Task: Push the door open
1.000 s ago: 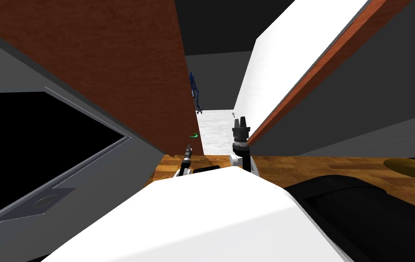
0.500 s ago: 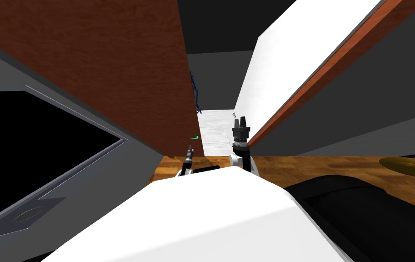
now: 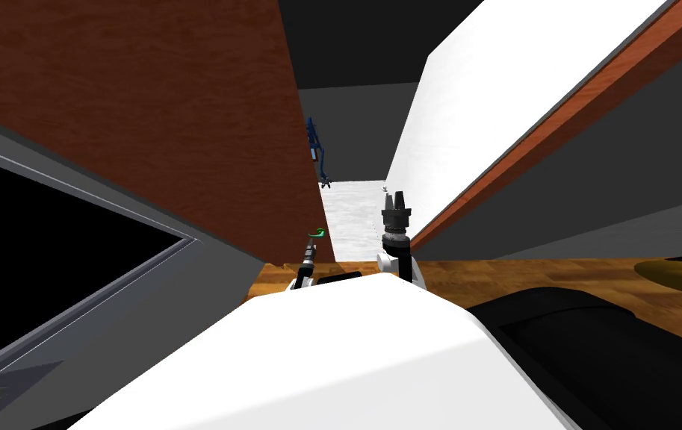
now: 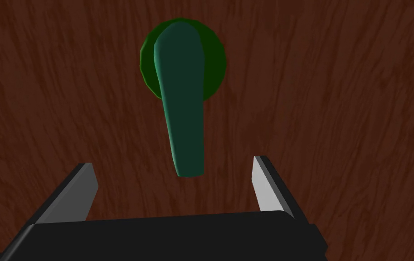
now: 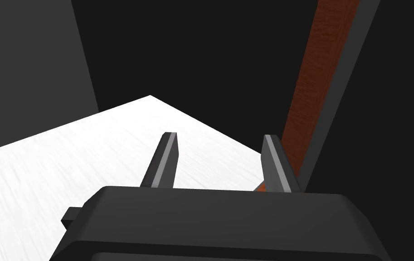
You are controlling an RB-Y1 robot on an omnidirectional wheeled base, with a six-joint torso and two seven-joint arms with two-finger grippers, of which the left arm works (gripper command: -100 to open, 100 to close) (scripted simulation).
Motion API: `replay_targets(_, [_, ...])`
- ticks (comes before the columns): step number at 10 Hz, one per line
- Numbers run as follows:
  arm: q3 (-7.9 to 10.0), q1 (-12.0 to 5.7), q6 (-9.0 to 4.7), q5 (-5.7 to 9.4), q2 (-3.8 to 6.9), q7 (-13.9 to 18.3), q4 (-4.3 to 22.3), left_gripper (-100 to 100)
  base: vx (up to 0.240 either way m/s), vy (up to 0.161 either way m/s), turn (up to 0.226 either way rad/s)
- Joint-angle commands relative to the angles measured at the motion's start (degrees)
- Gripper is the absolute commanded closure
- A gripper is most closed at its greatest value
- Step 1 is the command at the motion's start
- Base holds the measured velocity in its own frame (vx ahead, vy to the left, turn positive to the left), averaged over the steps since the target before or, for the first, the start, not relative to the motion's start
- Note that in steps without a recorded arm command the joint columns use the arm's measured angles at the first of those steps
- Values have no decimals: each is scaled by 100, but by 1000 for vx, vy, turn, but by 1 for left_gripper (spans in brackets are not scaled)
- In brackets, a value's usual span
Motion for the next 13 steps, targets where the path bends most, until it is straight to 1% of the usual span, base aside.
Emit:
replay_targets(1, [26,-28,-18,7,-25,-4,48,-100,226,-11,-28])
replay_targets(3, [60,-66,-35,17,-131,-8,106,-100,201,-32,-25])
replay_targets(4, [48,-46,-22,13,-94,-6,71,-100,86,-11,-1])
replay_targets(5, [48,-46,-22,13,-94,-6,71,100,-10,1,3])
replay_targets(10, [48,-46,-22,13,-94,-6,71,100,-8,2,-5])
replay_targets(11, [128,-86,-15,46,-37,-27,75,100,101,-47,20])
replay_targets(13, [192,-95,-17,73,2,-45,87,100,162,-55,40])
